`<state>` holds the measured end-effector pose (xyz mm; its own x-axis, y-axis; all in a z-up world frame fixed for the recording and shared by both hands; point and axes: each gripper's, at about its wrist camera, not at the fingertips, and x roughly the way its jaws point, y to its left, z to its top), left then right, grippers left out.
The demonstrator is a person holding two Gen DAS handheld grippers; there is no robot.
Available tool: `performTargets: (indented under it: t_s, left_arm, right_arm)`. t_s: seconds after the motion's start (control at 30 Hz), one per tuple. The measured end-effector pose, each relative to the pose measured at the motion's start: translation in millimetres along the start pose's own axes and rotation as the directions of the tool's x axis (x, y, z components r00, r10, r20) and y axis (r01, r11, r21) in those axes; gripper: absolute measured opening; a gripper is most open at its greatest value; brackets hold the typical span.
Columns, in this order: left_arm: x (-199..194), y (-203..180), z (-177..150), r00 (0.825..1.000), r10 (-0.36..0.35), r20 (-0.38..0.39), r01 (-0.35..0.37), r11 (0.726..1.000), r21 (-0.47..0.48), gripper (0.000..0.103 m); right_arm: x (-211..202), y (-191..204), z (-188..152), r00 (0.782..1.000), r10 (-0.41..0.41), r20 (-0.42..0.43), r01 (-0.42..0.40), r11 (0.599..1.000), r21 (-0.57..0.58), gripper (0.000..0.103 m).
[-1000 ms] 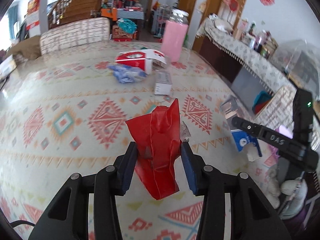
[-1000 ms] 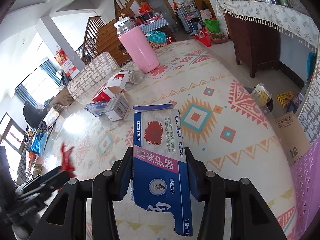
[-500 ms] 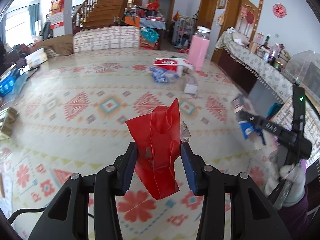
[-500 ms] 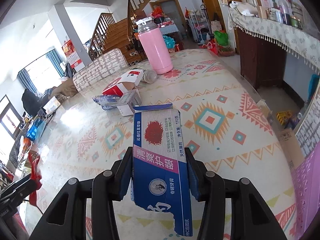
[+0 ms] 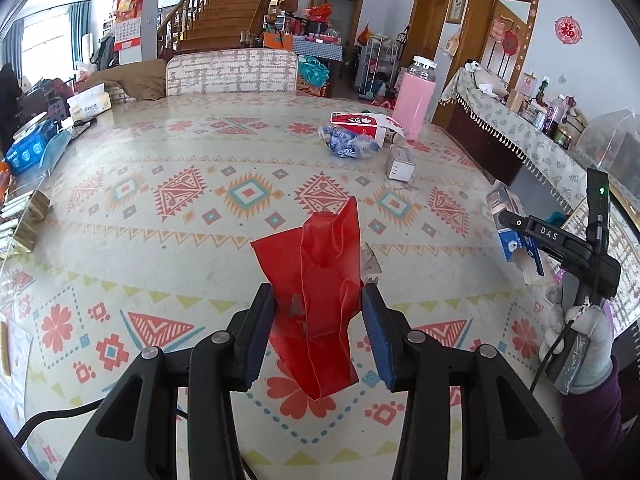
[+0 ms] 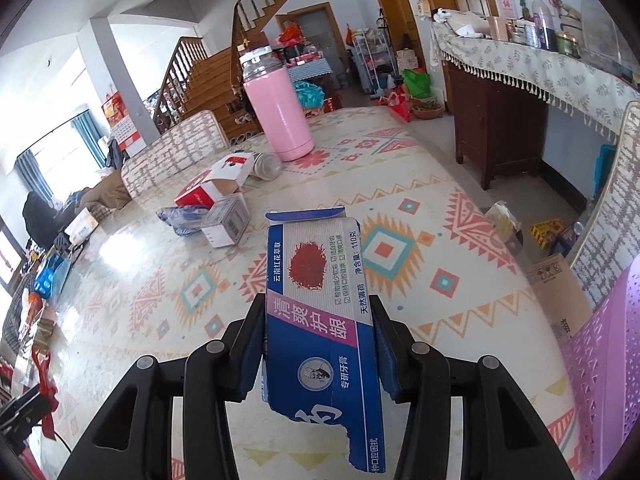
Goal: Collect trash
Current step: 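Lift the red bag and toothpaste box and turn toward the pink basket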
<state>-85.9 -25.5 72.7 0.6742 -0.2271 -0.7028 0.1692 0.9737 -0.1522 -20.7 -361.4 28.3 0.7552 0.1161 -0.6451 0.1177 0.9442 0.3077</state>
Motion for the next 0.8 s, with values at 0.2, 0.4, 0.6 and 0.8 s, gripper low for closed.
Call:
performTargets:
  t_s: [0.2, 0.4, 0.6, 0.8]
  left_arm:
    - [-10, 1, -5, 1.0, -0.01, 0.009, 0.01, 1.0, -0.008, 0.043]
    - [-25, 5, -9, 1.0, 0.019, 0.019, -0.019, 1.0, 0.02, 0.043]
    - [-37, -5, -10, 0.999, -0.024, 0.03, 0.023, 0.999, 0.028, 0.043]
    - [-51, -30, -10, 0.996, -0.07, 0.046, 0.065, 0.994, 0.093, 0.043]
  right_arm:
    - [-4, -1, 1, 0.999, -0.03, 0.022, 0.03, 1.0, 0.007, 0.052]
    - [-23, -1, -5, 1.0, 0.011, -0.014, -0.011, 1.0, 0.019, 0.052]
    - [-80, -5, -14, 0.998, 0.068, 0.007, -0.068, 0.998, 0.008, 0.052]
    - [-123, -16, -27, 0.998, 0.064, 0.021, -0.064, 0.998, -0.009, 0.052]
